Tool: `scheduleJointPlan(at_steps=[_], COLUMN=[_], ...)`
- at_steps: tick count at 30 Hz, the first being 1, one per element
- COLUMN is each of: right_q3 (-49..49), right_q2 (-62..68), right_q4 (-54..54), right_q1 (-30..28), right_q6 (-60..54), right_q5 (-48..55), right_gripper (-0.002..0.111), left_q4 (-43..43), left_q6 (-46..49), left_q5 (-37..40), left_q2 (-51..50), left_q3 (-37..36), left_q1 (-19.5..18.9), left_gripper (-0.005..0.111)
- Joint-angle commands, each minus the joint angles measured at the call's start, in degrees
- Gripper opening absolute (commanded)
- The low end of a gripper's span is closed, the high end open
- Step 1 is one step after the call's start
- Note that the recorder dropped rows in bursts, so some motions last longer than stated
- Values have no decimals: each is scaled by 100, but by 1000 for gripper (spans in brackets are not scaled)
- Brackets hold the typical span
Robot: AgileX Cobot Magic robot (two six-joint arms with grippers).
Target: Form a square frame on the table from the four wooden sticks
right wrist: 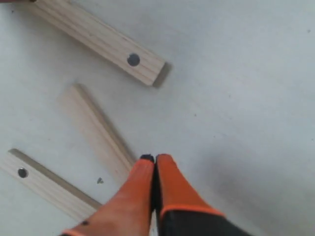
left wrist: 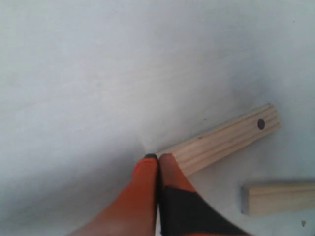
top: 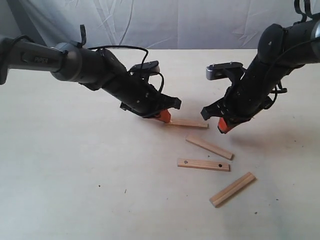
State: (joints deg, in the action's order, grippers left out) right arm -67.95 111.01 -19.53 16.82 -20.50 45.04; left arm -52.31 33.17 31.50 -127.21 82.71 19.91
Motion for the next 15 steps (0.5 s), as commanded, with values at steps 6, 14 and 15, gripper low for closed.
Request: scheduleJointPlan(at_steps=[6,14,15], right_q3=[21,413,496], right_q2=[-272,-363,-394], right_q4=[-149,-221,-238], right_q1=[-21,157,227], right_q6=[-571,-985,-1086], right_q5=[210,232,161], right_gripper=[30,30,30], left_q4=[832,1873,1871], left_q6=[-382,-914,-914], left_q5=[341,391,236], left_q2=[581,1390,1571], left_q3=[-55,-563,-803], left_q1=[-438,-727,-727], left_gripper=[0,0,0])
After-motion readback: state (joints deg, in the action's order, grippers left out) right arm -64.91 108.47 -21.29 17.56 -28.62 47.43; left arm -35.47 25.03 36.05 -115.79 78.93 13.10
